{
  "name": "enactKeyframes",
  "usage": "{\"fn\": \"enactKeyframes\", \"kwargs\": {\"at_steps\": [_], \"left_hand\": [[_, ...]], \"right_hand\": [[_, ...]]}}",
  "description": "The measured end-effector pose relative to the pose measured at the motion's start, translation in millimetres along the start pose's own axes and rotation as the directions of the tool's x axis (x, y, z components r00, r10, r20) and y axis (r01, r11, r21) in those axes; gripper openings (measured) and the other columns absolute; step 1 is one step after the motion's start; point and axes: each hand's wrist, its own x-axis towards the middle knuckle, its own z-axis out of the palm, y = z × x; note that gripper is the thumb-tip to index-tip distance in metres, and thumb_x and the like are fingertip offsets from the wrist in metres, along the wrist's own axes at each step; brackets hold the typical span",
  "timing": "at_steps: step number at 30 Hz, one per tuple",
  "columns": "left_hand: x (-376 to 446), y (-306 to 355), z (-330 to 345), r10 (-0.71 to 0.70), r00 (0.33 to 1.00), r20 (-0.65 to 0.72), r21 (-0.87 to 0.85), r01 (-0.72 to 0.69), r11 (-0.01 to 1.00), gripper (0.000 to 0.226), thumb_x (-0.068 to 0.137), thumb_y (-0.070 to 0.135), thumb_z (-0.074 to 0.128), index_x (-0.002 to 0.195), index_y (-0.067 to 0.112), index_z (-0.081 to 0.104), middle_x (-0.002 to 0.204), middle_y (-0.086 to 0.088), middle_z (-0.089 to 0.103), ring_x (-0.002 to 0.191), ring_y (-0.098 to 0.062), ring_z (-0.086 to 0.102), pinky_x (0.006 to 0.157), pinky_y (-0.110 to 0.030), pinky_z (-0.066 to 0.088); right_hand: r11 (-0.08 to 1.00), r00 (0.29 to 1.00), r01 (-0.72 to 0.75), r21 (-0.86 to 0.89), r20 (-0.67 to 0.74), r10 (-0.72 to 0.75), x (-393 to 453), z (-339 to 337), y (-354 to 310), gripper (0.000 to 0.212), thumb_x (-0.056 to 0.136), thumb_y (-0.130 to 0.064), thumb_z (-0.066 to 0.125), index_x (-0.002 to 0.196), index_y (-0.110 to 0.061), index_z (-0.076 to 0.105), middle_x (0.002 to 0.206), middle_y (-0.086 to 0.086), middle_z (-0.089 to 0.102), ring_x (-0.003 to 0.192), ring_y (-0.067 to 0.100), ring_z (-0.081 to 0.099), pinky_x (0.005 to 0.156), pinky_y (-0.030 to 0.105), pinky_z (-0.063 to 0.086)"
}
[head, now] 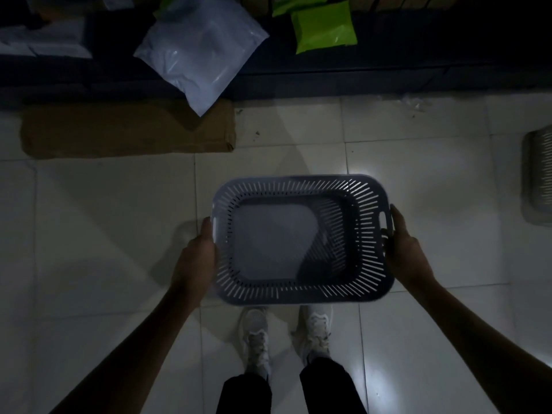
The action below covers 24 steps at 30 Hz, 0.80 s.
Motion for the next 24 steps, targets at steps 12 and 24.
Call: {"fn": "enactKeyframes", "kwargs": {"at_steps": [12, 24], "left_hand": [[18, -16, 44, -0.064, 0.993, 0.102, -0.024, 0.066, 0.998, 0.056, 0.102, 0.038, 0.034, 0.152, 0.017, 0.019, 0.130, -0.018, 0.060, 0.108, -0.036, 0.063, 0.088, -0.040, 0.050], [33, -35, 77, 0.104, 0.994, 0.042, 0.242, -0.111, 0.964, 0.053, 0.102, 0.008, 0.006, 0.147, -0.007, -0.018, 0.157, -0.030, -0.012, 0.144, -0.039, 0.020, 0.116, -0.048, 0.026]], "right_hand": [[0.990, 0.996, 0.085, -0.112, -0.029, -0.089, 9, 34, 24, 0.109, 0.079, -0.008, 0.075, 0.159, -0.021, 0.003, 0.153, 0.023, 0.036, 0.122, 0.039, 0.055, 0.089, 0.054, 0.056], [0.898, 0.984, 0.177, -0.403, 0.100, -0.149, 22, 63, 50, 0.125, 0.078, -0.011, 0.075, 0.151, -0.018, -0.025, 0.163, 0.008, -0.025, 0.153, 0.033, 0.003, 0.098, 0.050, 0.053]]}}
